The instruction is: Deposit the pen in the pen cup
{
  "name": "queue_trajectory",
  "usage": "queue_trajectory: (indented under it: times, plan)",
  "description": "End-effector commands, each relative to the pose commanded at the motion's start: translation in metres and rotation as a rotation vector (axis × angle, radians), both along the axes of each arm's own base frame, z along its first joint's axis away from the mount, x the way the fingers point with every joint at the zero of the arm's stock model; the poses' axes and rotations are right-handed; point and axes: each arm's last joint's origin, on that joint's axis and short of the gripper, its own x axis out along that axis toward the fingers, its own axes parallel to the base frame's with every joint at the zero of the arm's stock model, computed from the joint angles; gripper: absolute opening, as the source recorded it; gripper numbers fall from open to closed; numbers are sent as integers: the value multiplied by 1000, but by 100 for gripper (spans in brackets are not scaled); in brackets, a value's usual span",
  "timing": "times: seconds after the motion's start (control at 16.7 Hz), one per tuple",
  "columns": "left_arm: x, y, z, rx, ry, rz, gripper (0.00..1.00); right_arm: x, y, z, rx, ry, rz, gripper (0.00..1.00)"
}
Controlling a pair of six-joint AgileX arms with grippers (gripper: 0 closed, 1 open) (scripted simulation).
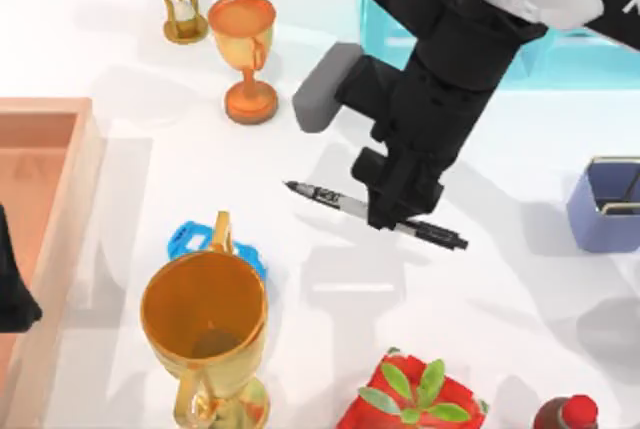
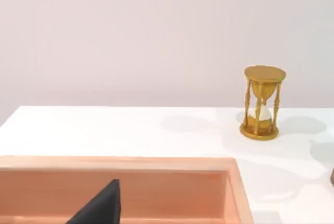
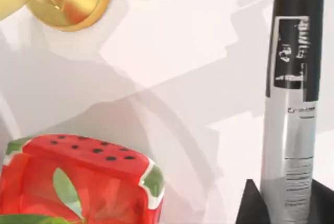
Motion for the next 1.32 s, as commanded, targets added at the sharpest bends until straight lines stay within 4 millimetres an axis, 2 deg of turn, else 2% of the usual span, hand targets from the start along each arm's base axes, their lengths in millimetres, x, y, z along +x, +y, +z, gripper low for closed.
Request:
queue_trajectory:
  times: [0.18,0.36,0.54,0.78,0.9,1.08,1.2,1.32]
  plan:
    - [0,0,0,0,0,0,100,14,-11,-9,61,23,-19,0]
    - [0,0,0,0,0,0,100,41,-40,-27,222,50,-54,0]
    - [0,0,0,0,0,0,100,72,-88,-47,484,52,-90,0]
    - [0,0,0,0,0,0,100,96,-177,-71,909,-59,-111,0]
    - [0,0,0,0,0,0,100,96,-226,-81,1101,-171,-101,0]
    - [0,0,0,0,0,0,100,82,-292,-92,1308,-372,-63,0]
    - [0,0,0,0,0,0,100,67,-325,-97,1385,-497,-33,0]
    - [0,0,0,0,0,0,100,54,-347,-100,1424,-588,-11,0]
